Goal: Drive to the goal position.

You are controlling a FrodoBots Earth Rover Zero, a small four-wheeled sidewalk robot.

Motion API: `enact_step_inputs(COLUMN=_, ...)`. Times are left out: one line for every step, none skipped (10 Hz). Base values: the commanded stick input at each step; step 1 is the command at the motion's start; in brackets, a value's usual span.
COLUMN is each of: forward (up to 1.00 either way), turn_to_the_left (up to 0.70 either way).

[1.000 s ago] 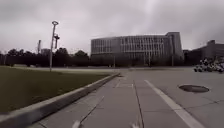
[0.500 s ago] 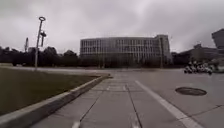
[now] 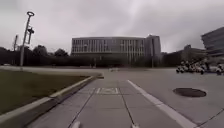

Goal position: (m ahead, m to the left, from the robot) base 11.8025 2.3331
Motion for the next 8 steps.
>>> enact_step_inputs(forward=0.70, turn_to_the_left=0.00)
enact_step_inputs(forward=0.70, turn_to_the_left=0.00)
enact_step_inputs(forward=0.70, turn_to_the_left=0.00)
enact_step_inputs(forward=0.70, turn_to_the_left=0.00)
enact_step_inputs(forward=0.70, turn_to_the_left=0.00)
enact_step_inputs(forward=0.70, turn_to_the_left=0.00)
enact_step_inputs(forward=0.70, turn_to_the_left=0.00)
enact_step_inputs(forward=0.70, turn_to_the_left=-0.06)
